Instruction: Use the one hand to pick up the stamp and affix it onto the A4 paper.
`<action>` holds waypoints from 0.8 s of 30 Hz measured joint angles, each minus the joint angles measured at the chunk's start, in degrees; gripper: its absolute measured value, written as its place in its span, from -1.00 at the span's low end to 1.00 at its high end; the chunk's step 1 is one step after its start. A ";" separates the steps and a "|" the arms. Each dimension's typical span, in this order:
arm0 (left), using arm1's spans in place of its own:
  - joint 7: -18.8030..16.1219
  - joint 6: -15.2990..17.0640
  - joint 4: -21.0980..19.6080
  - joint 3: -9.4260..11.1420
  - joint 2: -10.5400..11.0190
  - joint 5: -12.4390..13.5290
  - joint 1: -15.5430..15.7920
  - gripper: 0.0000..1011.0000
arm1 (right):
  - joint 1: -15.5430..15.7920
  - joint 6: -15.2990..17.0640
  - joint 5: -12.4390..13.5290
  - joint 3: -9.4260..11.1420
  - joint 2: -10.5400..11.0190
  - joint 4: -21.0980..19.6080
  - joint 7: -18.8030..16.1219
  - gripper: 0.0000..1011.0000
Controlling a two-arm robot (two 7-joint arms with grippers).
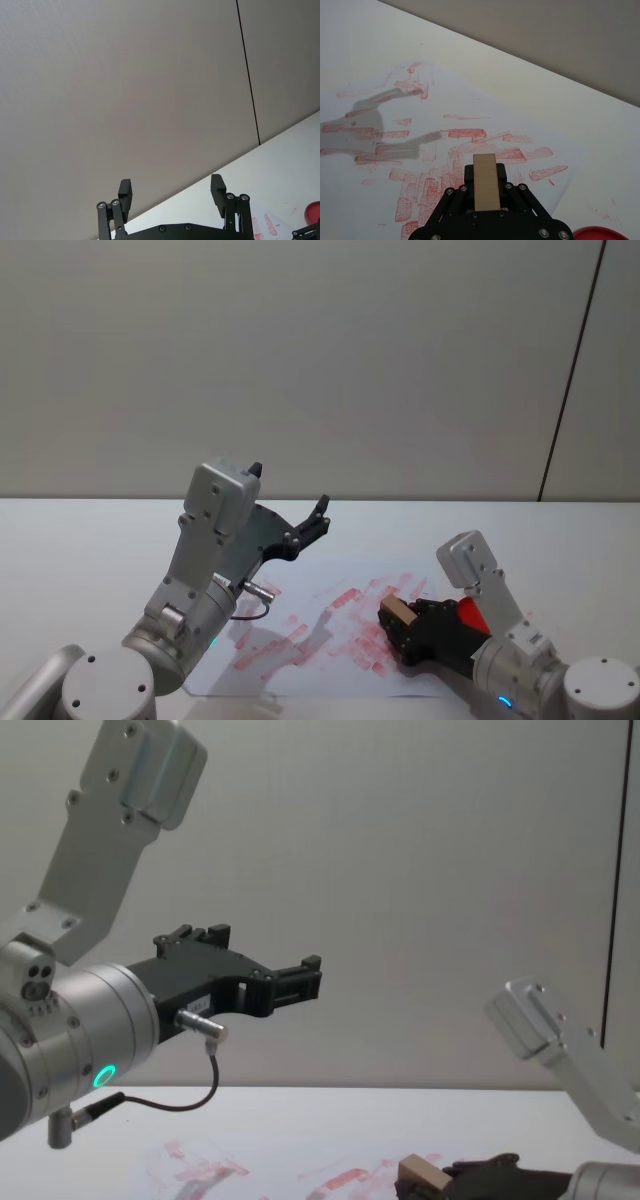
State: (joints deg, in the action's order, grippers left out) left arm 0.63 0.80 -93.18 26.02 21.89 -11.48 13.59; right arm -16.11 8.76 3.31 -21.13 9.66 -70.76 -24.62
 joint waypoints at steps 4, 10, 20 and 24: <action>0.00 0.00 0.00 0.00 0.00 0.00 0.00 0.98 | -0.03 -0.09 0.84 0.19 0.02 -0.70 0.15 -0.57; 0.00 0.00 0.00 0.00 0.00 0.00 0.00 0.98 | -0.01 -1.03 2.79 1.07 0.47 -2.90 1.44 -0.57; 0.00 0.00 0.00 0.00 0.00 0.00 0.00 0.98 | 1.17 -1.55 5.16 3.07 2.49 -6.55 3.08 -0.57; 0.00 0.00 0.00 0.00 0.00 0.00 0.00 0.98 | 2.01 -1.38 5.64 3.76 3.44 -7.58 3.39 -0.57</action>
State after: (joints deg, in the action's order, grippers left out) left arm 0.63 0.80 -93.18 26.02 21.89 -11.48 13.59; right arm -14.10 7.38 8.95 -17.37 13.11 -78.33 -21.23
